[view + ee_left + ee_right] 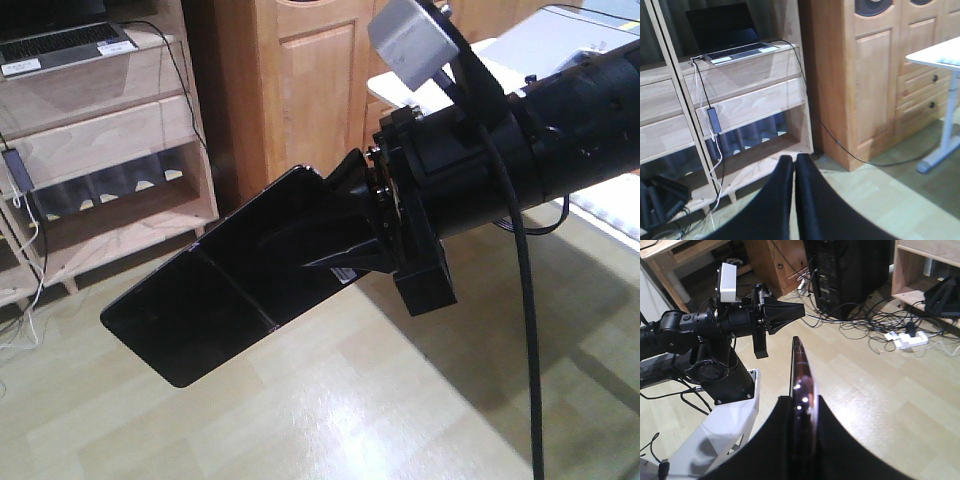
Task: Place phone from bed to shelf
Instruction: 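Carry the phone in the right gripper toward the wooden shelf unit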
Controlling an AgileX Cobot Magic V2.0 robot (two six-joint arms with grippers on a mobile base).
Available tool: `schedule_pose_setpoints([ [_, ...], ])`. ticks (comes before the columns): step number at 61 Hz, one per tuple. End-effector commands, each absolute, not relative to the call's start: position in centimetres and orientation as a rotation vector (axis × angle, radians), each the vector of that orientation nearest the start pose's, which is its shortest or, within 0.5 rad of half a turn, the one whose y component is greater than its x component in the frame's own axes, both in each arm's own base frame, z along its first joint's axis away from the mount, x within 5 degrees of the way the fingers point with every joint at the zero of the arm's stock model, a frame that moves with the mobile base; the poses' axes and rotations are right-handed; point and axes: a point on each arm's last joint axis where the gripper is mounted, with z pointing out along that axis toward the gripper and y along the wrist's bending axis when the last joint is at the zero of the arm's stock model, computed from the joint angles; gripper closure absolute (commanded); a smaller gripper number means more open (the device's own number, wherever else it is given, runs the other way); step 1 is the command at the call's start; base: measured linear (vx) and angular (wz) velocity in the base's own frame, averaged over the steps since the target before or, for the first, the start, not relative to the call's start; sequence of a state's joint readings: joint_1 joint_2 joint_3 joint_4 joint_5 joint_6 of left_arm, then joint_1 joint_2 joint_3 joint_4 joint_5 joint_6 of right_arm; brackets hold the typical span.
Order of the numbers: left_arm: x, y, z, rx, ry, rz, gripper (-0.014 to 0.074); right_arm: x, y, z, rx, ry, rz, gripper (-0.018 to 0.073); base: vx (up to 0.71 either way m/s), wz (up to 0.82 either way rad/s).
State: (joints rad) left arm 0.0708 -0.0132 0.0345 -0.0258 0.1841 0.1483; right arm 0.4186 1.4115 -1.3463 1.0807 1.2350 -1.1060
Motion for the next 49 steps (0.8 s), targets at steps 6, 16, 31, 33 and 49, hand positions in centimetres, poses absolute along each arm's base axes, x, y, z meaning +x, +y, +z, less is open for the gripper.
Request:
schedule_pose_setpoints([
  [6,5.49,0.34,20.02,0.034,1.584,0.135,0.0595,20.49,17.86,41.89,-1.378,1.648,1.211,0.0562,0.45,0.14],
  [16,5.49,0.34,20.02,0.034,1.584,0.135,0.0595,20.49,17.86,41.89,-1.378,1.648,1.211,0.0562,0.45,0.20],
  [31,5.49,0.34,20.02,0.034,1.584,0.135,0.0595,20.49,17.85,41.88,-1.379,1.648,1.210,0.0562,0.44,0.25],
  [33,5.49,0.34,20.02,0.034,1.584,0.135,0.0595,20.49,17.85,41.88,-1.379,1.648,1.210,0.0562,0.44,0.23],
  [49,5.49,0.34,20.02,0.034,1.584,0.135,0.0595,20.48,17.86,41.89,-1.378,1.648,1.211,0.0562,0.45,0.20],
])
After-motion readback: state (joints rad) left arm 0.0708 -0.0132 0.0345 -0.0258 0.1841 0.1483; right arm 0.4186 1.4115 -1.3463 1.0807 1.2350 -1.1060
